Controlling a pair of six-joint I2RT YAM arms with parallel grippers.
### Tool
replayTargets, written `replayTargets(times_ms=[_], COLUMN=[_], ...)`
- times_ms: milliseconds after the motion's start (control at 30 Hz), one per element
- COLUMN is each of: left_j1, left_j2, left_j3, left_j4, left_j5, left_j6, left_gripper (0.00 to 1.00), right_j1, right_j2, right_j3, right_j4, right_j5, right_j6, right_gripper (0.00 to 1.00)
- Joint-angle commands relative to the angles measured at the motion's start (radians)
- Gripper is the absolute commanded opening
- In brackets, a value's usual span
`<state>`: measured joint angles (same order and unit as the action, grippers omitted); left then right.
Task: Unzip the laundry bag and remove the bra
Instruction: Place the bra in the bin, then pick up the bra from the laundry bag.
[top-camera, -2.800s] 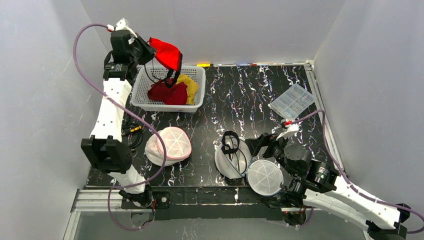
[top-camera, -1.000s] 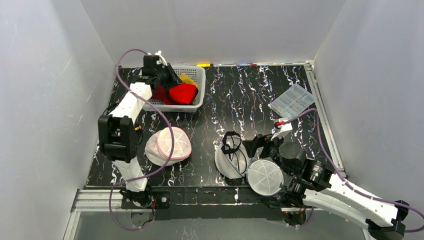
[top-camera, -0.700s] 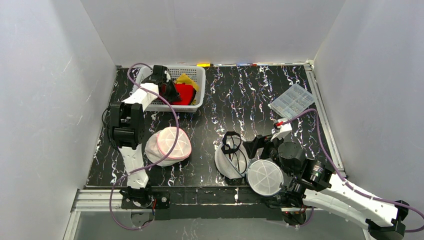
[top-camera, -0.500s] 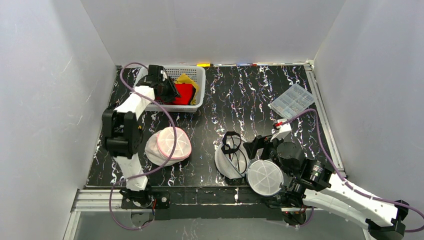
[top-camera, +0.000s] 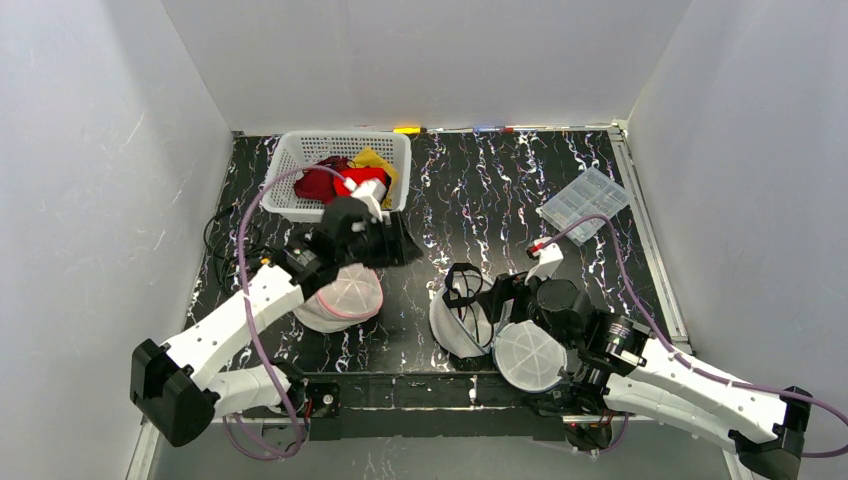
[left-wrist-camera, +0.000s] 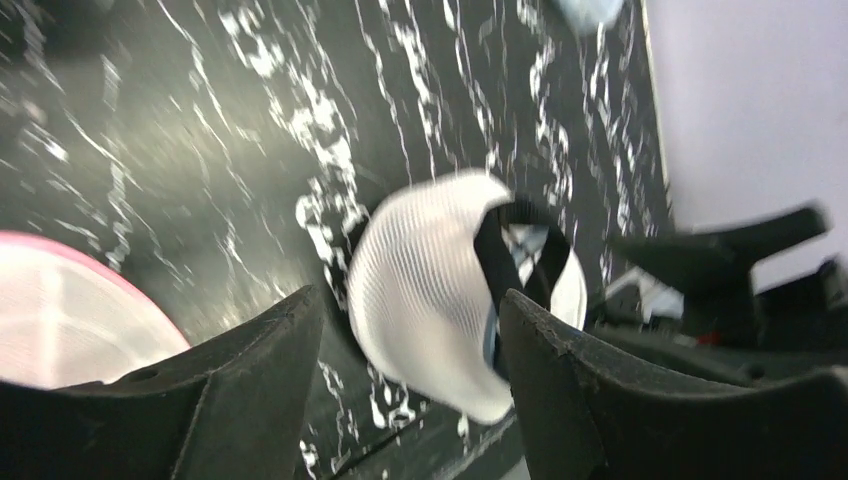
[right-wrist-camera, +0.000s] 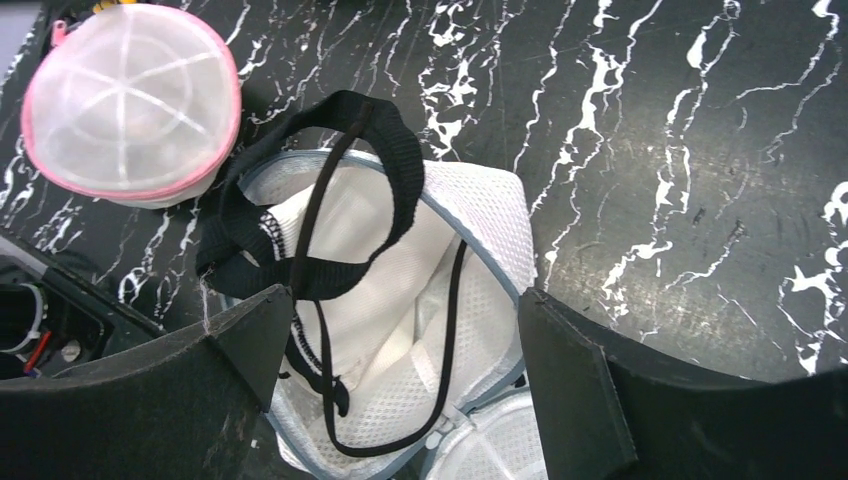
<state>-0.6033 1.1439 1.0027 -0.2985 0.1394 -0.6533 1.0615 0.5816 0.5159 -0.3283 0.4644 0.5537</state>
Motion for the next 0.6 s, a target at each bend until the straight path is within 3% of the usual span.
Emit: replayTargets(times_ms=[0, 267, 567], left_j1=[-0.172, -0.387, -0.447], left_j2=[-0.051, 0.046, 0.124], left_j3=[-0.081, -0.050, -0.062], left_j4=[-0.040, -0.023, -0.013], left_j5=[-0.097, -0.198, -0.234], left_j6=[-0.055, -0.091, -0.097], left_gripper=[0.63, 0.64, 0.61], right_j1=[0.001, 0.000, 0.000], right_j2=[0.014, 0.041, 0.037], right_j3=[0.010, -0.007, -0.005], right_j4=[0.086, 0.106, 0.074], right_j5=[-0.040, -0.073, -0.074], right_j6=[0.018, 0.048, 0.056], right_gripper=[0.90, 0.89, 0.88])
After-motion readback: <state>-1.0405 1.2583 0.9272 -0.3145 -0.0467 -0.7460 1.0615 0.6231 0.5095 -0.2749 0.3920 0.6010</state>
